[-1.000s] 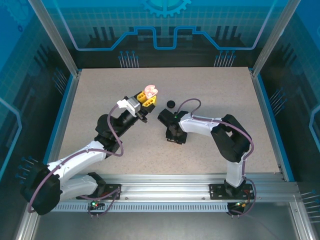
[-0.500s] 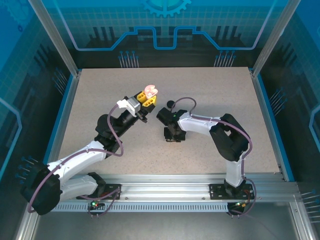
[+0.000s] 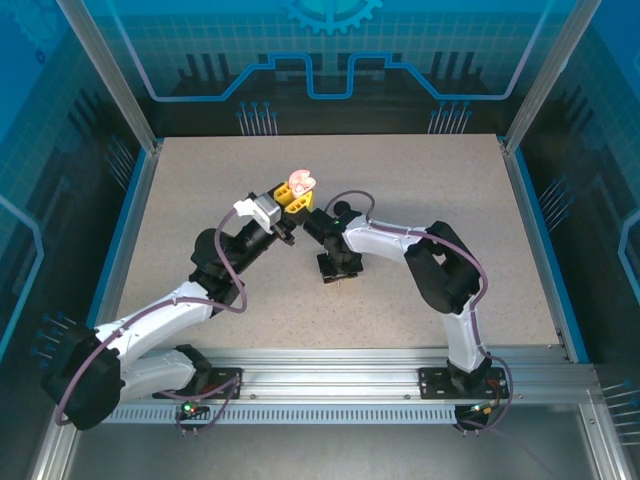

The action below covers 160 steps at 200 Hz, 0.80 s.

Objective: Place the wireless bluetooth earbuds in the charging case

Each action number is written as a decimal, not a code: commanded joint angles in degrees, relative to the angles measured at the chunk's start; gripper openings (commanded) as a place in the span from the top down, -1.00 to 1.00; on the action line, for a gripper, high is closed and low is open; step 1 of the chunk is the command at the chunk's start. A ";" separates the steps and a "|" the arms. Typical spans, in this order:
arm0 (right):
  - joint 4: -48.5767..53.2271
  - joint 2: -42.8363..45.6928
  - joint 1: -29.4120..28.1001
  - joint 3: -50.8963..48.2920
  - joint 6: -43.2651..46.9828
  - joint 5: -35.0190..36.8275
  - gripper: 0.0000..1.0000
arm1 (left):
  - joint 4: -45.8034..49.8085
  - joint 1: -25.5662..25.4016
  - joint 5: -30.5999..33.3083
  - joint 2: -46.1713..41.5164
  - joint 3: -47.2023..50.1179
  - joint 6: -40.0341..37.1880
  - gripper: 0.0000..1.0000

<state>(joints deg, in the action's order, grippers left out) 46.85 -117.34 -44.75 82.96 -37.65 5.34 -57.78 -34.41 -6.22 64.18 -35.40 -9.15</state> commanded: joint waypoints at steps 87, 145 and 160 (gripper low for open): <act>0.43 -2.73 -1.16 -1.69 -14.04 0.99 0.32 | -3.60 -0.33 0.42 0.52 -0.81 0.36 1.00; 1.83 -3.42 -1.30 -0.96 -16.28 1.82 0.38 | -3.72 -0.38 0.34 0.44 -0.55 0.37 1.00; 2.11 -3.54 -1.25 -0.92 -16.33 1.77 0.40 | -3.74 -0.30 0.42 0.56 -0.64 0.51 1.00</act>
<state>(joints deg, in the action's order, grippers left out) 46.76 -117.45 -45.01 83.00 -51.92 7.01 -58.65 -34.41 -6.22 64.71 -35.40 -9.02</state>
